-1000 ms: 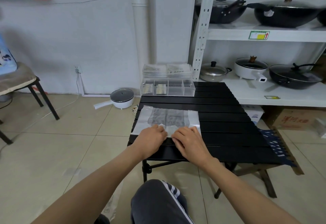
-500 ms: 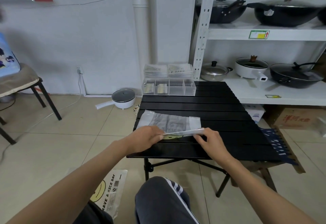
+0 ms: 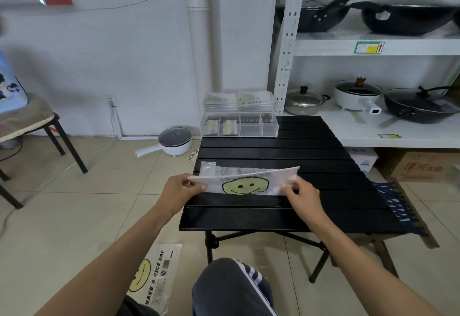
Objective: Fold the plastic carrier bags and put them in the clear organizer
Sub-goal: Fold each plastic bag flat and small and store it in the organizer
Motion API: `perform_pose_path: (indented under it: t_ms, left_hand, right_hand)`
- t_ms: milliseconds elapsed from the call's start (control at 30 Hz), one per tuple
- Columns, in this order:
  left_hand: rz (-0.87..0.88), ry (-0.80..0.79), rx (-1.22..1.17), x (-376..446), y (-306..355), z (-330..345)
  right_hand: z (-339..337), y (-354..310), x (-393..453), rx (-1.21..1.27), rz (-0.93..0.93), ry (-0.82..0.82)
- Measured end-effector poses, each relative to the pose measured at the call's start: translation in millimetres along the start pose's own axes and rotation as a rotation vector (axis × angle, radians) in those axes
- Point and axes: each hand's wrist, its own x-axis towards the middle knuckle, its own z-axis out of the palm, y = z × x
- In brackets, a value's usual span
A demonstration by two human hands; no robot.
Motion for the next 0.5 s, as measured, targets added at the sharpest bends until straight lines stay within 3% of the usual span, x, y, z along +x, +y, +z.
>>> perform_pose_path:
  t_ms: [167,400,500]
  left_hand:
    - [-0.081,0.04,-0.022,5,-3,9]
    - [-0.147,0.115,-0.193,10,2,17]
    - [-0.135,0.141,-0.155,13,0,18]
  right_hand:
    - [3,-2,5,0.011,0.06,0.016]
    - [18,-10,6,-0.052,0.162,0.248]
    - [24,-7,8,-0.085,0.176,0.285]
